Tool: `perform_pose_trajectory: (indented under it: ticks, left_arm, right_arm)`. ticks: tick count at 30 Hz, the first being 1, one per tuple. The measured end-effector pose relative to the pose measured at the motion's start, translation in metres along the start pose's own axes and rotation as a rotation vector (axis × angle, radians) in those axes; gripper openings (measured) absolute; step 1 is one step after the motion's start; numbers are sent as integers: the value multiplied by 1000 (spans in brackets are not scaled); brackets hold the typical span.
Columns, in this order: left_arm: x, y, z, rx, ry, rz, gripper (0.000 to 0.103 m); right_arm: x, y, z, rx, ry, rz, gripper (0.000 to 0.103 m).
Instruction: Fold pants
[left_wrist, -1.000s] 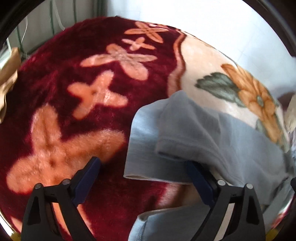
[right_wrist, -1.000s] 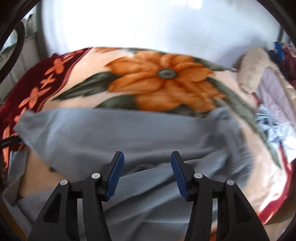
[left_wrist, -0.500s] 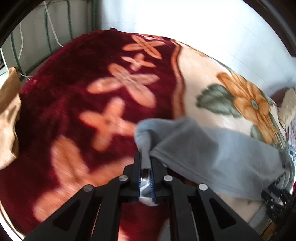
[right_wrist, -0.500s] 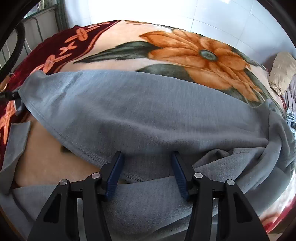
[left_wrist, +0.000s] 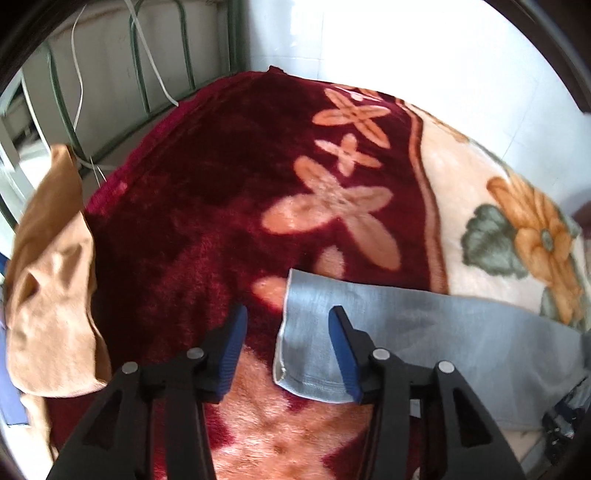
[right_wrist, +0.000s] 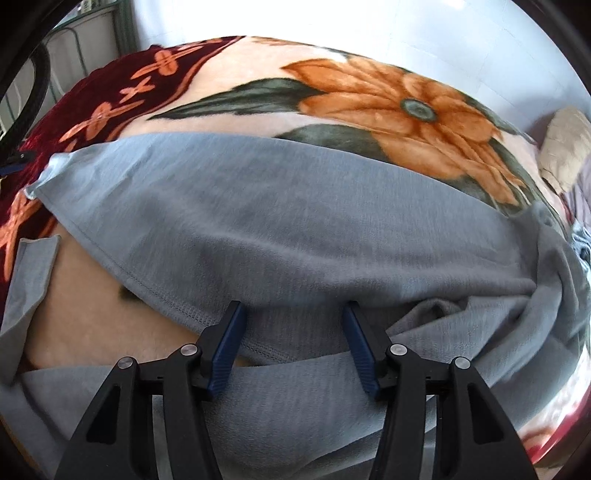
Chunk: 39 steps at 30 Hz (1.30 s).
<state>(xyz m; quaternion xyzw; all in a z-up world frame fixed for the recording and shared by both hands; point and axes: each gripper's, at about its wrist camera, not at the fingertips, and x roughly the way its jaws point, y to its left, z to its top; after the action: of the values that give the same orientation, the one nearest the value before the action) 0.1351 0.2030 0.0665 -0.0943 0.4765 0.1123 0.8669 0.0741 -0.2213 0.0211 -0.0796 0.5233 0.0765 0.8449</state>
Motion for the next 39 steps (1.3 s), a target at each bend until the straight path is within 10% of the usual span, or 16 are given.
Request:
perform_pose_trajectory:
  ticks: [5, 21, 29, 31, 33, 39]
  left_arm:
    - [10, -1, 1, -42, 31, -76, 55]
    - [61, -39, -3, 70, 81, -22, 56]
    - [61, -41, 0, 55, 79, 41, 19]
    - [62, -42, 0, 64, 92, 68, 15]
    - [61, -45, 0, 91, 90, 94, 13]
    - [55, -37, 4, 86, 44, 148, 6]
  right_arm:
    - [-6, -35, 27, 62, -8, 15, 56]
    - [-45, -187, 55, 142, -16, -352, 61]
    - [1, -250, 31, 275, 179, -347, 64]
    - [5, -254, 23, 299, 185, -329, 57]
    - [1, -256, 18, 319, 177, -296, 28]
    - [-39, -274, 9, 359, 89, -324, 25]
